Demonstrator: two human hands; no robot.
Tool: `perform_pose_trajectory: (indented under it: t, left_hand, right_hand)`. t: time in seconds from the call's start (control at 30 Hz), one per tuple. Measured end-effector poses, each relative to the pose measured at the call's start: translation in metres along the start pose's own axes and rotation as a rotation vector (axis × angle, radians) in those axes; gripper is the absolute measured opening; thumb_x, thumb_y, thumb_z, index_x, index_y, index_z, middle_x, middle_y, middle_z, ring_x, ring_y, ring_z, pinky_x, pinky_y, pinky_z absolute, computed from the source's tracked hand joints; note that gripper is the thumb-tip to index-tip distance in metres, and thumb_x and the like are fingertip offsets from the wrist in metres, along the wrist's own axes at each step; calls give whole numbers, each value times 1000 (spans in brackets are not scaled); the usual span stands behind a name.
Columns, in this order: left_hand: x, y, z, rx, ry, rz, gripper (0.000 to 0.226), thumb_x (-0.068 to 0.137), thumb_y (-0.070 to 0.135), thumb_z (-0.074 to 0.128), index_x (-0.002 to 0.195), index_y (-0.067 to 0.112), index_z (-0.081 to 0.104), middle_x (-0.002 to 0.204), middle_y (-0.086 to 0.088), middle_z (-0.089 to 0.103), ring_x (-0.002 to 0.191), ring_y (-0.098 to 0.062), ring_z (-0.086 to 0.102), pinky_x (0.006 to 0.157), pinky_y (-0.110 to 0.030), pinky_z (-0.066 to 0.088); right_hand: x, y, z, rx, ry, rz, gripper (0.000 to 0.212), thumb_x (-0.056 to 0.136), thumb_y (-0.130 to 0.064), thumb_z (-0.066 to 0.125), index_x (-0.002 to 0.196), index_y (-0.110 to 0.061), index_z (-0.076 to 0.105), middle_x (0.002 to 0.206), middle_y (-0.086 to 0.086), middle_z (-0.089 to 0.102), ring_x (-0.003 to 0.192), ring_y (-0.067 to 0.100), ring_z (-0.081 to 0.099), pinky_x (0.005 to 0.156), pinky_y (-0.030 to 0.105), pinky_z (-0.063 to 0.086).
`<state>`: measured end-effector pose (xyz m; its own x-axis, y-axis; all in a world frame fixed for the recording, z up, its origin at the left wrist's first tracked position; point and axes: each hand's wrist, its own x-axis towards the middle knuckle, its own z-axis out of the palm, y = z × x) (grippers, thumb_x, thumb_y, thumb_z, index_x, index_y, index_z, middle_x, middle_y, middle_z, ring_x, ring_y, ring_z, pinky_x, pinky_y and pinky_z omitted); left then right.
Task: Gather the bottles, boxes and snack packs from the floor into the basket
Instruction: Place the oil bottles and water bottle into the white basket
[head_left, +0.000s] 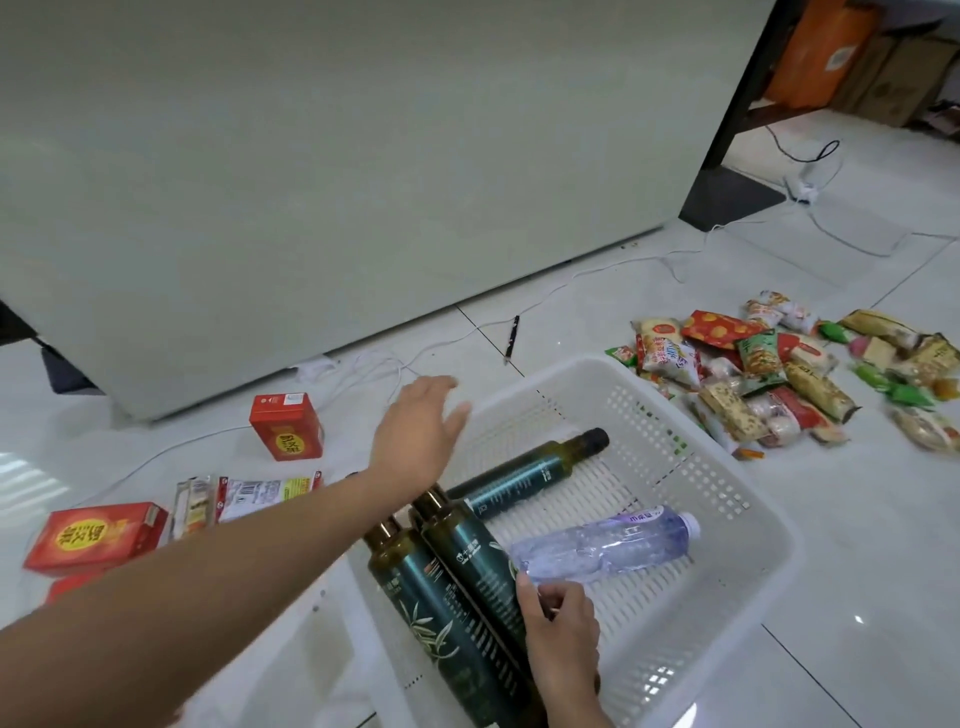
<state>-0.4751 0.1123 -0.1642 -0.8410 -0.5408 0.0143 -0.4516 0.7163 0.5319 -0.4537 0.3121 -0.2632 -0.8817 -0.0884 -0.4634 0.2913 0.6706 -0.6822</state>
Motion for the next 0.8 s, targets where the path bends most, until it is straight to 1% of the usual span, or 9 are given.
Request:
perform_pose_trajectory:
  t: [0.1,0.2,0.27,0.4,0.47,0.53,0.6,0.67,0.8]
  left_hand:
    - [-54,-28,-14,-132,232,-275,25,95,30,48,112,11,49,111,-5,51,105,-21,51,92,-36,44]
    - [-100,-36,-7,-509,106,-692,13,96,14,49,93,1,49,82,-15,57,75,-28,59,71,-41,52]
    - [-120,-34,9,-742,-20,-936,13,95,3,47,90,-6,54,75,-15,60,65,-25,60,68,-38,56]
    - [-131,-5,21,-868,-145,-1009,13,97,5,43,98,-2,54,79,-8,51,69,-18,48,73,-30,47]
    - [-134,16,22,-1023,-262,-1125,18,99,7,40,111,-2,48,83,-9,49,71,-19,44,92,-37,41]
    - [-139,22,38,-1094,-339,-1203,29,98,9,43,125,-1,46,97,-14,56,86,-26,53,96,-41,41]
    - [-145,22,58,-1147,-252,-1226,38,90,10,57,125,1,49,101,-18,61,92,-31,59,88,-41,48]
    - [-149,19,80,-1164,-99,-1235,49,79,11,70,120,4,45,103,-19,62,95,-34,61,89,-46,51]
    - [-154,23,88,-1140,61,-1164,48,82,7,69,118,9,37,109,-16,58,100,-33,57,94,-49,48]
  right_hand:
    - [0,0,0,-51,-29,-28,34,83,-56,53,94,-25,53,99,-6,56,100,16,52,87,34,41]
    - [0,2,-4,-82,-126,-67,40,74,-61,62,94,-28,49,98,-7,57,97,14,54,85,34,44]
    - [0,3,-6,-92,-208,-108,49,62,-64,70,92,-34,45,99,-9,57,95,11,56,86,36,49]
    - [-4,-2,-11,-98,-277,-94,49,65,-43,80,94,-32,43,96,-11,55,94,11,58,88,40,51]
    - [-5,-4,-14,-88,-306,-44,50,66,-39,80,97,-30,41,93,-13,54,95,16,59,91,43,49]
    - [-8,-5,-16,-64,-336,-2,53,65,-38,81,99,-28,41,92,-11,54,96,19,60,93,45,49]
    - [-9,-4,-15,-119,-322,12,56,62,-49,79,98,-26,43,94,-8,58,95,19,62,92,44,49]
    - [-8,-2,-15,-214,-317,20,60,58,-64,73,95,-25,46,96,-5,62,94,18,62,92,42,49]
    - [-10,-4,-17,-207,-333,28,59,53,-70,70,87,-27,50,94,-4,64,92,18,62,91,42,49]
